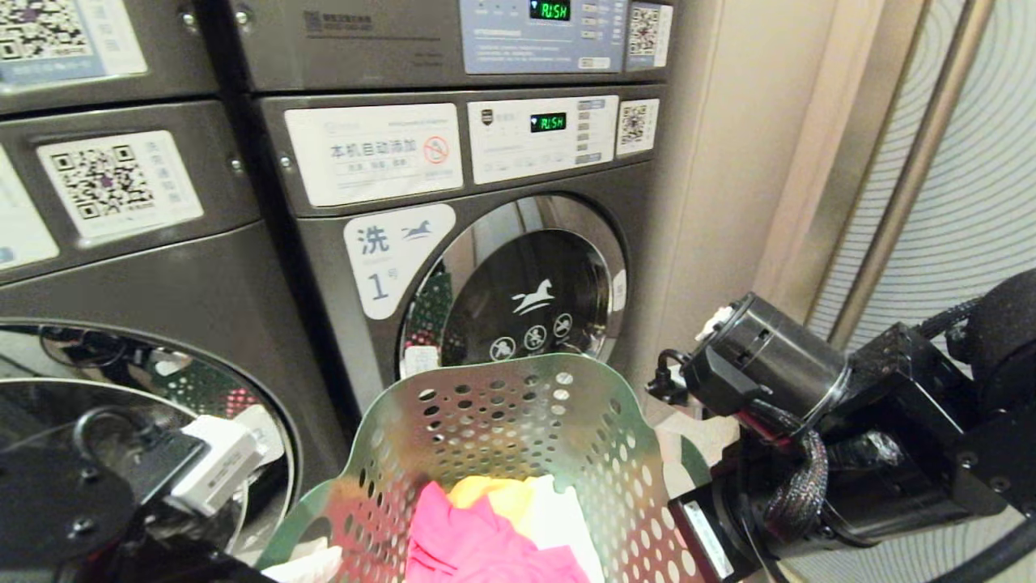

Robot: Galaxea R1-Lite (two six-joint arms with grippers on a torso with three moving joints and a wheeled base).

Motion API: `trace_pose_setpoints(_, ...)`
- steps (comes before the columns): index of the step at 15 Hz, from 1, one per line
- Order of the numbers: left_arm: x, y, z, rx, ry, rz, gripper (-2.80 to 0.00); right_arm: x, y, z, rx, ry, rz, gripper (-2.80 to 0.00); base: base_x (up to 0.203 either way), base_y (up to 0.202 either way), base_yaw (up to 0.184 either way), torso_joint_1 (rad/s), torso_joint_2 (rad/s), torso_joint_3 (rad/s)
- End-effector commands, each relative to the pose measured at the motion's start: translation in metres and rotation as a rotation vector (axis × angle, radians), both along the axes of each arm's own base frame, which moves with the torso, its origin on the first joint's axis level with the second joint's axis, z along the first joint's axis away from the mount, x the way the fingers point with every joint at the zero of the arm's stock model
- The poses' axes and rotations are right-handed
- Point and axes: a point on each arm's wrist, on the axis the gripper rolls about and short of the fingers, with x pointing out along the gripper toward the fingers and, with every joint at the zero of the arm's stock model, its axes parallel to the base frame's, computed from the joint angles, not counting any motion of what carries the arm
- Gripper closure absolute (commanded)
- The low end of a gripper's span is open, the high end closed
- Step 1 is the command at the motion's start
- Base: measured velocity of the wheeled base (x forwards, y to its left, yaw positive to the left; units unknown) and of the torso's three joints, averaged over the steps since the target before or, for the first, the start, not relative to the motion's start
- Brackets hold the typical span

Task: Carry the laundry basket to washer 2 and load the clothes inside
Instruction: Pick up the clothes basket and put it beside the washing machine

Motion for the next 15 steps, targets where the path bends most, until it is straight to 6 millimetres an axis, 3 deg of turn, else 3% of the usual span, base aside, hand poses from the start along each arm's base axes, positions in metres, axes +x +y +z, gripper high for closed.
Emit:
trace_pose_setpoints(1,0.0004,-0.0003,0.0002,-0.002,-0.001,0.003,0.00,-0.0001,0.0001,-0.0010,-0.004,0.005,-0.002,0.00,0.002,-0.006,0.171,0.010,0.00,0.002)
trace_pose_setpoints(15,0.0000,0.0001,0.0006,-0.005,-0.002,0.002,0.00,-0.0016,-0.0018,-0.0034,-0.017,0.008,-0.005,0.00,0.002,-0.007,0.165,0.003,0.00,0.003)
